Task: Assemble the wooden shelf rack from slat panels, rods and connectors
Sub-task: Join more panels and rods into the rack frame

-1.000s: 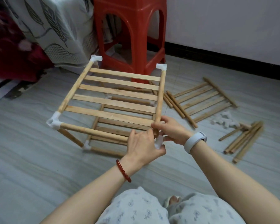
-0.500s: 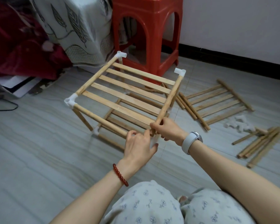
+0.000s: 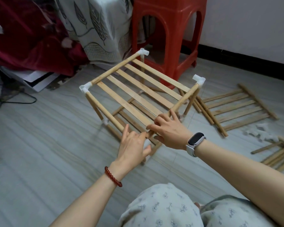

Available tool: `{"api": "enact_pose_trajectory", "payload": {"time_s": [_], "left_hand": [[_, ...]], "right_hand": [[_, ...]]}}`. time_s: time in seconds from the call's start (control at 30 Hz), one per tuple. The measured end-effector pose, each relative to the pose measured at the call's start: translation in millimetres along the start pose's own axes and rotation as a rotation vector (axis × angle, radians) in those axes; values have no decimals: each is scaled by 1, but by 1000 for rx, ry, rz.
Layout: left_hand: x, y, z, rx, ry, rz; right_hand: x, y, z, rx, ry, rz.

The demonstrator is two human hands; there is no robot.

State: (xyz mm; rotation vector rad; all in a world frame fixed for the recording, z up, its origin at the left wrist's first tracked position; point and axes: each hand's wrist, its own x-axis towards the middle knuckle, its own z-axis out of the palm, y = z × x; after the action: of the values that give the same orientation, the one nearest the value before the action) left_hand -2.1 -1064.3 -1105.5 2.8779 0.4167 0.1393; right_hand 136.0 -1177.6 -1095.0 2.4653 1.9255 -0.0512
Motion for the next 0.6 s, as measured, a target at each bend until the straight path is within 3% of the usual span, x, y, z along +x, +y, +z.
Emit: {"api": "enact_pose_trajectory", "payload": {"time_s": [0.17,0.5,0.6], "left_hand": [[-4,0,4,-9,94,-14],[0,-6,5,-28,119,27],[1,-10,6,-56,101,24]], "right_hand": [[6,0,-2,81,-8,35],[2,-2,-2,125,32,42],[-15,-4,4,380,212,133]]}}
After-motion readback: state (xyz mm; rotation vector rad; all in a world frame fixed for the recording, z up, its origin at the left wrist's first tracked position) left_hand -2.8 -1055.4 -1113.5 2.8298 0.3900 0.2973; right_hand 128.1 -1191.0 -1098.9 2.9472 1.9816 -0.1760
